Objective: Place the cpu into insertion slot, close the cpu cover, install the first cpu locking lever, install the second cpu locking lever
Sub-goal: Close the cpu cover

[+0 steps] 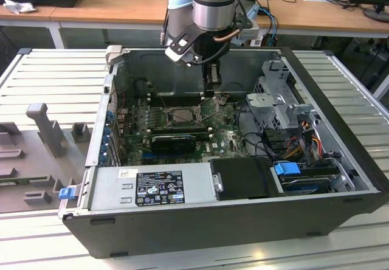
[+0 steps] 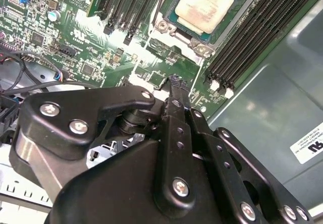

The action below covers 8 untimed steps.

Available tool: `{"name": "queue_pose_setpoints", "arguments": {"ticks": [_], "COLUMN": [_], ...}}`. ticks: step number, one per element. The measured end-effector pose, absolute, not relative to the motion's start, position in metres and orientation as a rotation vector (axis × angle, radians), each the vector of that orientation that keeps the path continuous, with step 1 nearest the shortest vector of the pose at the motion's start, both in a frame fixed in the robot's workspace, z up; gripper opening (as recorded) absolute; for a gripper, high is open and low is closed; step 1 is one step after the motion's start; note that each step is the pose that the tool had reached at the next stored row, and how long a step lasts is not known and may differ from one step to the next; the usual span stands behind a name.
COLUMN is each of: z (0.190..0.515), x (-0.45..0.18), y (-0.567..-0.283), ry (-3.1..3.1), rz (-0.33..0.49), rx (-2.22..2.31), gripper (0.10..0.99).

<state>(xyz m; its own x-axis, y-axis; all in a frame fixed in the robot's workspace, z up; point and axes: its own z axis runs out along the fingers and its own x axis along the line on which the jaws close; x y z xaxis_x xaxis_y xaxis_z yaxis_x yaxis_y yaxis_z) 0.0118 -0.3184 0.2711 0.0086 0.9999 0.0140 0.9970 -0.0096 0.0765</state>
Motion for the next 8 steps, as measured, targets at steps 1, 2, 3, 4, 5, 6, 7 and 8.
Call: {"name": "queue_pose_setpoints", "arguments": {"ticks": [1,2,3,4,5,6,7,8], "z": [0.2711,0.2711,0.2711,0.2710,0.2711,0.2711,0.2711,0.2711], "x": [0.0122,0.0127,0.0130,0.0133,0.0138,0.0142,0.0146,0.0147], "y": [-0.3184,-0.3184,-0.3184,-0.3184,-0.3184,-0.3184,-0.3184,-0.3184], "ry": [2.179,2.179,2.179,2.179,2.179,2.179,2.179,2.179], "rz": [0.099,0.099,0.099,0.099,0.099,0.099,0.099,0.099], "rx": [2.199,2.199,2.199,2.199,2.199,2.199,2.199,2.199], "gripper": [0.106,0.106,0.106,0.106,0.106,0.106,0.106,0.106]}}
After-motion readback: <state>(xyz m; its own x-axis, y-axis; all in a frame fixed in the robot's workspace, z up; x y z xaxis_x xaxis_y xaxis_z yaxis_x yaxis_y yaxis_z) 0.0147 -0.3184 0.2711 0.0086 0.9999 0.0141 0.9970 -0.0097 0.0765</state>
